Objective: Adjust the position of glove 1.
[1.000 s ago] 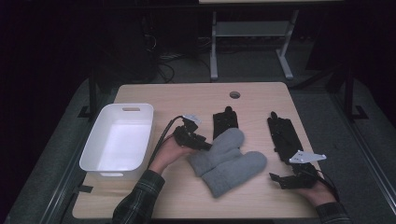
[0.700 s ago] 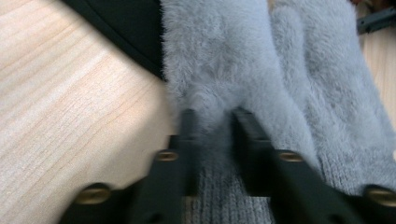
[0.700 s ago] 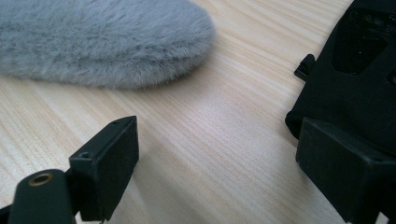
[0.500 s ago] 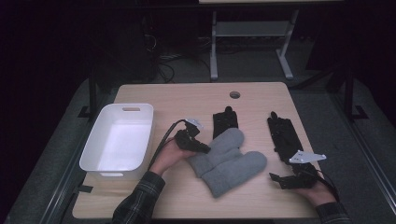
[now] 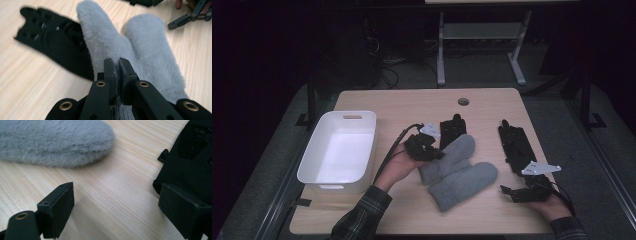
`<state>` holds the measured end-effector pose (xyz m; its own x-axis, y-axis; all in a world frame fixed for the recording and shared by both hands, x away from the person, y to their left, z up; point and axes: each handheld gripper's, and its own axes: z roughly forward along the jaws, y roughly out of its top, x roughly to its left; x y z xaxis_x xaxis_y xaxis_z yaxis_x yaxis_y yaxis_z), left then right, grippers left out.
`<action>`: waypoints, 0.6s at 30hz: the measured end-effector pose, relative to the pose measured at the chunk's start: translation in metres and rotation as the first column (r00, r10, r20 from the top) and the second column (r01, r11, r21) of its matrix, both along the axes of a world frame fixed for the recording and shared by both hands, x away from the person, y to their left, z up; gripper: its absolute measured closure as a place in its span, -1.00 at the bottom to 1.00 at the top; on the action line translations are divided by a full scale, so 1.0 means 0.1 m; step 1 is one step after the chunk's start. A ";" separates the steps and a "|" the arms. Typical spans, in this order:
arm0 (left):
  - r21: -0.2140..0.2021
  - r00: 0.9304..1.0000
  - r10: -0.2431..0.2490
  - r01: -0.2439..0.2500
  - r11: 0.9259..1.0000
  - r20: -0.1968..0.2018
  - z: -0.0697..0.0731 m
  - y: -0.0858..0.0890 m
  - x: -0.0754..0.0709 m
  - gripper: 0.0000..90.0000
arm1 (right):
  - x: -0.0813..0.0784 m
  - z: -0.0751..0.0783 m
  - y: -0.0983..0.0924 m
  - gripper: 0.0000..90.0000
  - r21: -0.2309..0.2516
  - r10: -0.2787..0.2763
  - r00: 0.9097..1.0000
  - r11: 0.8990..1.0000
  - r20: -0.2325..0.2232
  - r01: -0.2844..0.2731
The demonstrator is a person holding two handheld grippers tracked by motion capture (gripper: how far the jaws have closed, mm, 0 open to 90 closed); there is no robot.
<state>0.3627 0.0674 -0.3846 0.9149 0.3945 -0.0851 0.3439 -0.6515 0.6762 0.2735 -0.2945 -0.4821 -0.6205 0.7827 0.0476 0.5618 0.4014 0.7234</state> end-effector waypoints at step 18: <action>-0.040 0.986 -0.165 0.165 0.985 -0.004 0.02 -0.32 -0.32 0.82 | 0.00 0.00 0.00 -0.71 0.000 0.000 1.000 1.000 0.001 0.000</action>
<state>0.3304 0.0352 -0.3823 0.9666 0.2343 -0.1043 0.2386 -0.6724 0.7006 0.2735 -0.2945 -0.4821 -0.6203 0.7830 0.0472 0.5615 0.4012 0.7237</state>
